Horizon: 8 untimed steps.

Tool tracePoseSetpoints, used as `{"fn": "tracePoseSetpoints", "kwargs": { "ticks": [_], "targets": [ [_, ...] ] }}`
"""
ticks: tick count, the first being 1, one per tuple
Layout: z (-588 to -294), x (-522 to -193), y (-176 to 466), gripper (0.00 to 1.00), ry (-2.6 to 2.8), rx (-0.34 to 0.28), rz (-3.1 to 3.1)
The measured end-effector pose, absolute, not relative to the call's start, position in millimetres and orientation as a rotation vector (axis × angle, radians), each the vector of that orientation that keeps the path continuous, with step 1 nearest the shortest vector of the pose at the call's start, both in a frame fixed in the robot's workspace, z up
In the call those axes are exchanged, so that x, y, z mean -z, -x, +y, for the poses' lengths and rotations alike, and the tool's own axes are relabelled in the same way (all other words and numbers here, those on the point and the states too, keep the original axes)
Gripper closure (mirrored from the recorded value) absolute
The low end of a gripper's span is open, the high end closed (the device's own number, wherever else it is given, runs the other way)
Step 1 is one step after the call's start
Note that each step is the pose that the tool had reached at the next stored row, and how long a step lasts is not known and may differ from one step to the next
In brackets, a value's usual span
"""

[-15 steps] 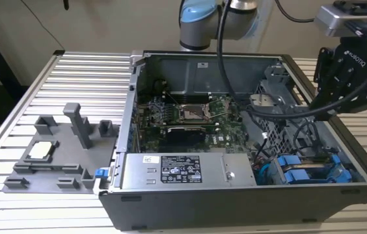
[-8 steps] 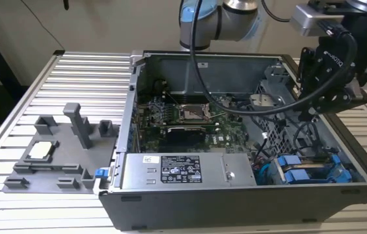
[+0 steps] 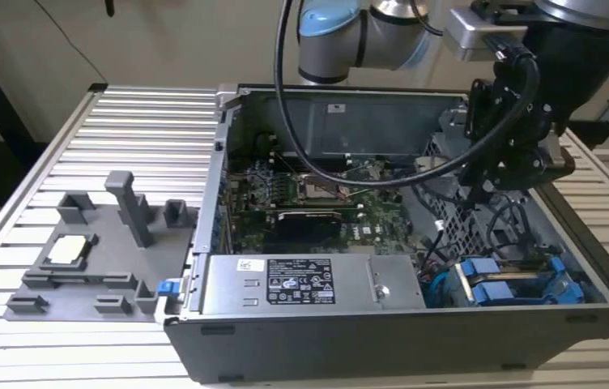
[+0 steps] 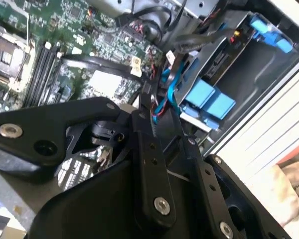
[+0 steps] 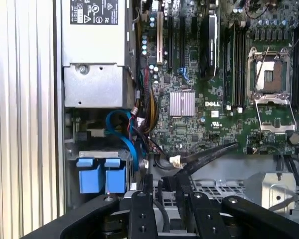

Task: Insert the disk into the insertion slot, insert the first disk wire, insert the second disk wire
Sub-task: 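Insert the second disk wire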

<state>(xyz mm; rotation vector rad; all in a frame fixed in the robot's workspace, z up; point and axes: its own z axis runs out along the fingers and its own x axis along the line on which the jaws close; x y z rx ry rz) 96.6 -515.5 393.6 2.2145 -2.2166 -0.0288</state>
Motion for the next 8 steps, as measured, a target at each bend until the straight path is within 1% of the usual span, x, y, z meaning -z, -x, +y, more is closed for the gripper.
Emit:
{"fn": "tracePoseSetpoints", "kwargs": {
  "ticks": [5,8],
  "targets": [
    [-513.3,-392.9,-95.1,0.67,-2.216,-0.049,-2.187],
    [-511.2,-389.2,-94.5,0.67,-2.244,-0.061,-2.156]
  ]
}}
